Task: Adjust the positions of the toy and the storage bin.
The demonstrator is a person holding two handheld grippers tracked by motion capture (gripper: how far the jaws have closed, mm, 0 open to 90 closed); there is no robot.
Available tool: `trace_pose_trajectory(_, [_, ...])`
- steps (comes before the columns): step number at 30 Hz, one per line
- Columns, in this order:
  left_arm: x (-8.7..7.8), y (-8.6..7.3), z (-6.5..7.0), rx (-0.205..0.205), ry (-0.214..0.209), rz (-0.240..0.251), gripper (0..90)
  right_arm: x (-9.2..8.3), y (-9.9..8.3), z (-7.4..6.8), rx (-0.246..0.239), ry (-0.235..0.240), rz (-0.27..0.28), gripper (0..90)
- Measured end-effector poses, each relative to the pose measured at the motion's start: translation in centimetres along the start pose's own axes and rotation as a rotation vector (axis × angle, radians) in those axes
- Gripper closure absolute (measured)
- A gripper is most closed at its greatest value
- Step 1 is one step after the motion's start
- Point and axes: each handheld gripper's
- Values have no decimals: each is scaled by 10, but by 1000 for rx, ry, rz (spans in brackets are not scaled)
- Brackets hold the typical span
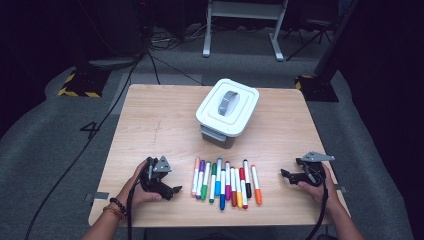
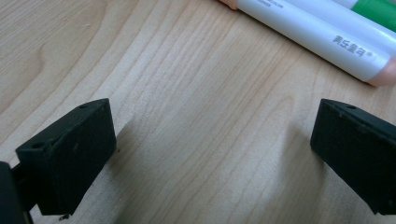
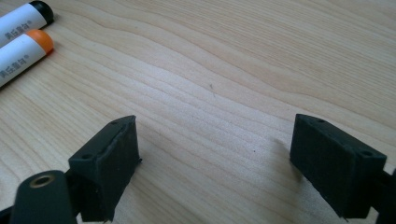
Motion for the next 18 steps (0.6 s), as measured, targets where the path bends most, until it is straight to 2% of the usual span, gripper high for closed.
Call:
trace_pose_trajectory(4, [-2,2,-1,-19,15,4,52,0,0,0,-1,3,0,158])
trace_pose_trajectory(7, [-6,3,-1,-19,8,12,205,0,0,0,-2,3,0,158])
trace_pose_trajectory(10, [-8,5,-1,-18,10,4,165,0,0,0,-1,3,1,158])
trace_pose_trajectory(12, [-13,12,0,-18,8,26,208,0,0,0,0,1,0,158])
trace_pose_trajectory(16, [-24,26,5,-18,19,79,198,0,0,0,0,-1,0,158])
trace_pose_trajectory(18, [-29,36,8,-7,37,101,199,0,0,0,2,-3,0,158])
Point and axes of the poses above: each handheld gripper's, and its own axes: x roughly forward along the jaws, y roughly out of its top, z roughly to its right, and after that the axes turned 13 degrees about -x, right-handed
